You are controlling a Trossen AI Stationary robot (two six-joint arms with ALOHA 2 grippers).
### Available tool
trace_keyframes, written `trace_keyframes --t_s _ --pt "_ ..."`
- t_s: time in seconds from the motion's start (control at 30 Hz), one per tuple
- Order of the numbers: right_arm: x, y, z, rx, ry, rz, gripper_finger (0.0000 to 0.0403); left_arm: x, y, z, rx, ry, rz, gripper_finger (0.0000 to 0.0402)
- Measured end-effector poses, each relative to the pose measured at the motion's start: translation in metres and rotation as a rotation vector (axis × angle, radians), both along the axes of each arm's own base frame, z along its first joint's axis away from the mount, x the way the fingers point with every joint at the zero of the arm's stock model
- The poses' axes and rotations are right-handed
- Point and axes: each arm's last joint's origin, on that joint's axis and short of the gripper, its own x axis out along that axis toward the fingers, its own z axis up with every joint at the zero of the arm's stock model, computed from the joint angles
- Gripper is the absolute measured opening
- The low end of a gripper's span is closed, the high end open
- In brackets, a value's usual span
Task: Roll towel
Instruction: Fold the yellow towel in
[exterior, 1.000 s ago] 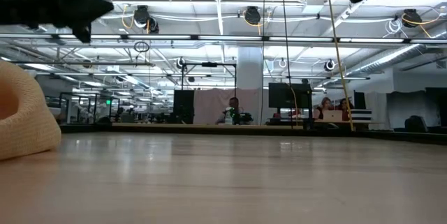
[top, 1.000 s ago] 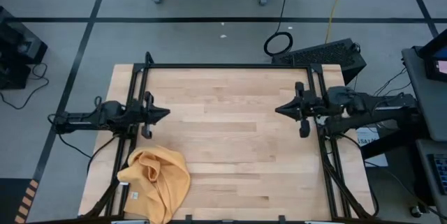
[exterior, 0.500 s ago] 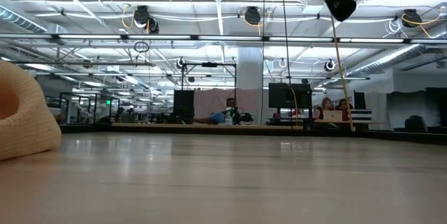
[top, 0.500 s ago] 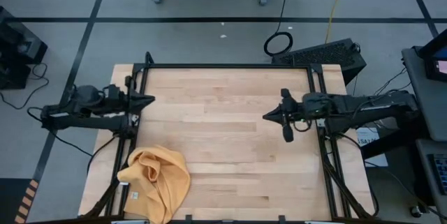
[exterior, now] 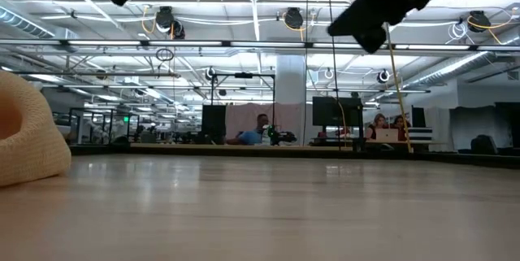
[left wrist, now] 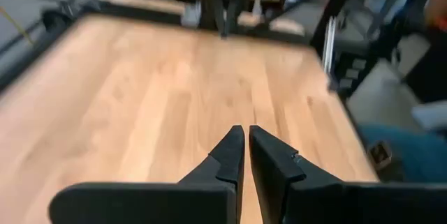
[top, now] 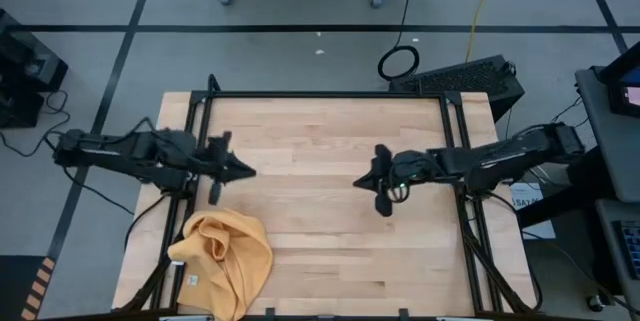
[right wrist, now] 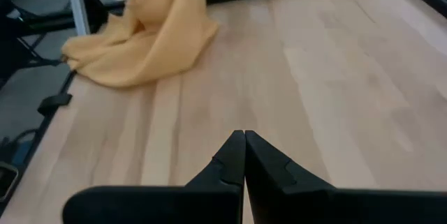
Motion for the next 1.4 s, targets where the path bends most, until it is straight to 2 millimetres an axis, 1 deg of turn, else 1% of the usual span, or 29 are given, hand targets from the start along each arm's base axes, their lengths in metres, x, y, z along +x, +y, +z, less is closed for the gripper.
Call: trace_keyframes --t_s 0.1,0.2,0.27,0.37,0.5,0.57,0.7,0.8,0.87,0.97,1.07,1.13,1.2,1.27,1.33,1.4 --pt "0.02 0.008 -0.009 0.012 -0.081 0.02 0.0 0.01 -0.01 -0.014 0.002 0.064 0.001 0.003" --pt "0.04 0.017 -0.018 0.056 -0.186 0.027 0.0 0.017 -0.02 -0.024 -0.014 0.116 0.017 0.003" --pt "0.05 0.021 -0.024 0.097 -0.255 0.033 0.0 0.02 -0.026 -0.028 -0.023 0.144 0.013 0.003" --pt "0.063 0.023 -0.036 0.167 -0.3 0.048 0.0 0.023 -0.035 -0.032 -0.029 0.168 0.004 0.003" --pt "0.086 0.031 -0.052 0.212 -0.244 0.04 0.0 0.025 -0.044 -0.038 -0.033 0.199 0.029 0.003" --pt "0.099 0.039 -0.057 0.207 -0.218 0.054 0.0 0.025 -0.05 -0.042 -0.07 0.237 -0.005 0.003" --pt "0.123 0.055 -0.06 0.189 -0.165 0.105 0.0 0.021 -0.064 -0.054 -0.174 0.397 -0.078 0.0032" --pt "0.135 0.066 -0.059 0.158 -0.125 0.143 0.0 0.015 -0.075 -0.066 -0.175 0.538 -0.102 0.0054" --pt "0.141 0.071 -0.059 0.14 -0.116 0.158 0.0 0.009 -0.079 -0.075 -0.16 0.639 -0.089 0.0084" --pt "0.144 0.076 -0.057 0.124 -0.124 0.174 0.0 0.003 -0.081 -0.083 -0.139 0.76 -0.031 0.0141" --pt "0.145 0.075 -0.057 0.12 -0.13 0.176 0.0 0.001 -0.082 -0.086 -0.098 0.802 0.008 0.0198" --pt "0.145 0.075 -0.057 0.112 -0.127 0.178 0.0 0.002 -0.084 -0.089 -0.063 0.808 -0.008 0.0225" --pt "0.145 0.075 -0.057 0.104 -0.129 0.182 0.0 0.004 -0.085 -0.093 -0.016 0.824 -0.017 0.0238" --pt "0.144 0.076 -0.058 0.102 -0.123 0.183 0.0 0.005 -0.086 -0.099 0.035 0.865 -0.027 0.0239" --pt "0.144 0.076 -0.059 0.1 -0.114 0.183 0.0 0.007 -0.087 -0.106 0.091 0.908 -0.043 0.0228" --pt "0.144 0.076 -0.059 0.097 -0.11 0.184 0.0 0.011 -0.09 -0.114 0.144 0.94 -0.07 0.0203"
